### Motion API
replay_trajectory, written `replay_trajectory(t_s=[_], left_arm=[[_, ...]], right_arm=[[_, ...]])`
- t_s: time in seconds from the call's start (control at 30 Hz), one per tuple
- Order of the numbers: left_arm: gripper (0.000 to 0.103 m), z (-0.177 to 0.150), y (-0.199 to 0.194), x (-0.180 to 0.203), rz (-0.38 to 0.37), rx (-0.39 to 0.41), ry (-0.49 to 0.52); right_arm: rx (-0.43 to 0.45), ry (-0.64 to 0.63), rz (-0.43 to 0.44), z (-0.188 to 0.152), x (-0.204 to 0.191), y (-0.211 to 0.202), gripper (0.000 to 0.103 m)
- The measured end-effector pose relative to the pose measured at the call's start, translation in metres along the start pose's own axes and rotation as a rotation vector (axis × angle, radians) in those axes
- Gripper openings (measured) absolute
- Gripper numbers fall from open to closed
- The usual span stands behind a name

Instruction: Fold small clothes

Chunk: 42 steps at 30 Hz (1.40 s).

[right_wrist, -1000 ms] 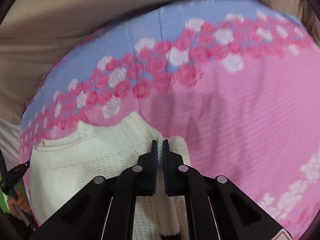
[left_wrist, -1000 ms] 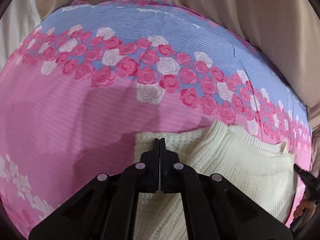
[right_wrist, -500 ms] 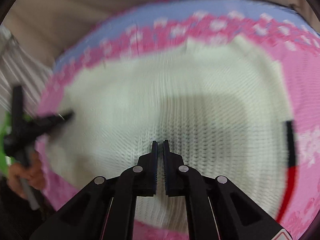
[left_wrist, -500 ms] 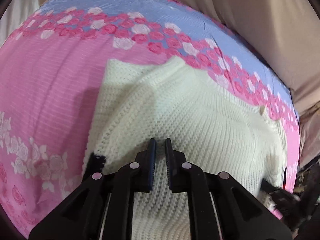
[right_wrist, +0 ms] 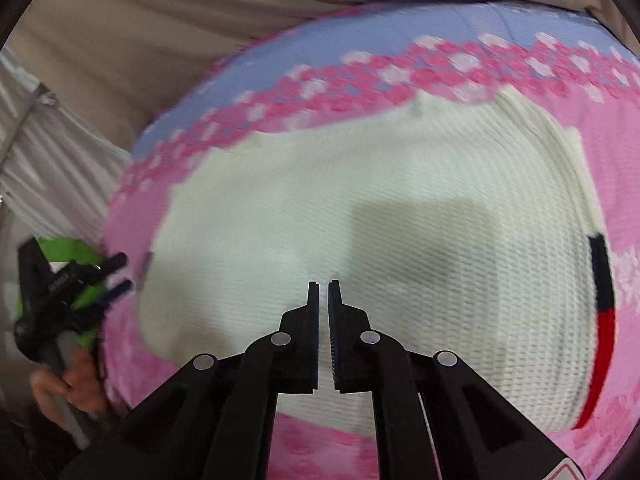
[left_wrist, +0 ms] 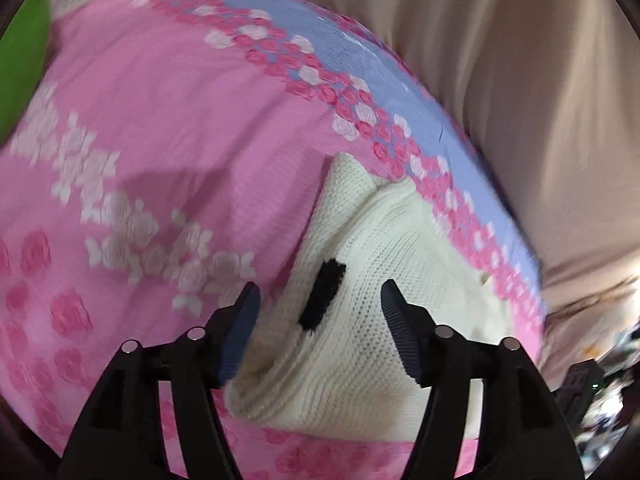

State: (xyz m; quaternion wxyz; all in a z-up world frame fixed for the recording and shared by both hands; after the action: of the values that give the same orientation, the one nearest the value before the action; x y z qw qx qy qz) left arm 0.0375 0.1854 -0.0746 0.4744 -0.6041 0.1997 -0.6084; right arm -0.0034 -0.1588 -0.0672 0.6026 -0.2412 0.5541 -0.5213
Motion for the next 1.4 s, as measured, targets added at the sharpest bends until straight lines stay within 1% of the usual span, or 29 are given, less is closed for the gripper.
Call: replay_trajectory(t_s=[0.03,0.07,0.13,0.17,0.2,0.23,0.27,0.3,0.33,0.4,0.47,0.53,0.67,0.7,0.73,0.8,0.87,0.93,1.0,1.07,1.1,1.13,1.17,1.2,1.23,1.27,1.3,1.37,1.4], left_arm=[[0.063,-0.005,0.002,-0.007,-0.035,-0.006,-0.035],[0.063,-0.008,0.006,-0.009,-0.042,-0.021,-0.052],[0.064,-0.014,0.018,-0.008,-0.032,-0.049,-0.064],[0.065,-0.016,0.025,-0.005,-0.026,-0.063,-0.050],[0.074,-0.019,0.031,-0.002,-0.017,-0.072,-0.028],[0.079,-0.022,0.040,0.002,0.016,-0.080,0.014],[0.082,-0.023,0.048,0.003,0.050,-0.095,0.035],[0.081,-0.024,0.057,0.000,0.079,-0.119,0.039],[0.078,-0.024,0.052,0.002,0.077,-0.084,0.047],[0.031,-0.021,0.053,0.004,0.072,-0.126,0.027],[0.026,-0.019,0.045,0.011,0.039,-0.127,0.015],[0.024,-0.019,0.025,0.042,0.029,-0.083,0.105],[0.024,-0.041,-0.010,0.155,-0.062,-0.043,0.394],[0.024,-0.050,-0.014,0.182,-0.086,-0.045,0.460],[0.024,-0.063,-0.016,0.214,-0.115,-0.055,0.537],[0.024,-0.085,-0.009,0.254,-0.157,-0.095,0.627],[0.024,-0.115,0.012,0.290,-0.169,-0.148,0.720],[0.027,-0.143,0.049,0.310,-0.138,-0.230,0.783],[0.034,-0.181,0.089,0.311,-0.036,-0.299,0.847],[0.036,-0.207,0.106,0.303,0.055,-0.356,0.890],[0.044,-0.217,0.101,0.298,0.051,-0.349,0.907],[0.052,-0.223,0.089,0.294,0.048,-0.312,0.936],[0.071,-0.225,0.077,0.291,0.047,-0.278,0.964],[0.082,-0.227,0.061,0.285,0.045,-0.229,1.000],[0.084,-0.226,0.047,0.277,0.048,-0.193,1.032],[0.085,-0.222,0.043,0.270,0.056,-0.182,1.057],[0.086,-0.220,0.038,0.262,0.075,-0.182,1.083],[0.087,-0.208,0.049,0.240,0.137,-0.208,1.094],[0.087,-0.204,0.056,0.228,0.167,-0.226,1.077]], right_arm=[[-0.003,-0.022,-0.007,0.003,-0.007,0.003,0.006],[-0.011,-0.039,-0.019,0.007,-0.012,0.010,0.006],[-0.062,-0.040,-0.063,0.014,-0.011,0.037,0.006],[-0.110,-0.023,-0.095,0.016,-0.006,0.057,0.005],[-0.124,-0.013,-0.095,0.018,0.000,0.070,0.000],[-0.105,-0.010,-0.084,0.019,0.001,0.070,0.000],[-0.108,-0.007,-0.081,0.019,0.002,0.071,0.000],[-0.117,0.000,-0.077,0.019,0.003,0.071,0.000],[-0.119,0.002,-0.071,0.020,0.004,0.071,0.000],[-0.120,0.013,-0.044,0.022,0.010,0.073,0.000],[-0.118,0.056,0.005,0.021,0.018,0.073,0.000],[-0.116,0.078,0.039,0.020,0.019,0.070,0.000],[-0.101,0.109,0.082,0.016,0.026,0.061,0.000],[-0.065,0.131,0.100,0.013,0.029,0.047,0.001],[-0.035,0.139,0.125,0.012,0.031,0.036,0.009],[0.023,0.156,0.158,0.002,0.044,0.006,0.010],[0.072,0.177,0.137,-0.011,0.065,-0.019,0.010],[0.100,0.234,0.096,-0.030,0.098,-0.041,0.010],[0.117,0.306,0.048,-0.051,0.131,-0.058,0.011],[0.135,0.372,0.004,-0.076,0.158,-0.077,0.012],[0.141,0.391,-0.010,-0.085,0.166,-0.084,0.013],[0.152,0.408,-0.016,-0.094,0.173,-0.092,0.015],[0.164,0.421,-0.016,-0.101,0.176,-0.098,0.017],[0.178,0.432,-0.013,-0.107,0.179,-0.106,0.025],[0.189,0.440,-0.006,-0.108,0.177,-0.111,0.034],[0.197,0.445,0.011,-0.109,0.177,-0.114,0.038],[0.201,0.442,0.036,-0.105,0.174,-0.117,0.042],[0.199,0.411,0.057,-0.088,0.161,-0.118,0.047],[0.201,0.387,0.051,-0.077,0.152,-0.116,0.055]])
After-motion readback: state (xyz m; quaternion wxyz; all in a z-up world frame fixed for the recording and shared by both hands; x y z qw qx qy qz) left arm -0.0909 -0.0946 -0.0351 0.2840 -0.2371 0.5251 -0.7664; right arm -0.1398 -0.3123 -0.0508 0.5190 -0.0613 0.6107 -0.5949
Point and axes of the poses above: each gripper's, at about its wrist camera, not at the fingertips, and y roughly the way its jaws point, x to its right, z to its top, the point moved 3 cm from there along y, roughly the way its jaws point, and after that the axes turned 6 degrees about -x, right-handed, at the moved point
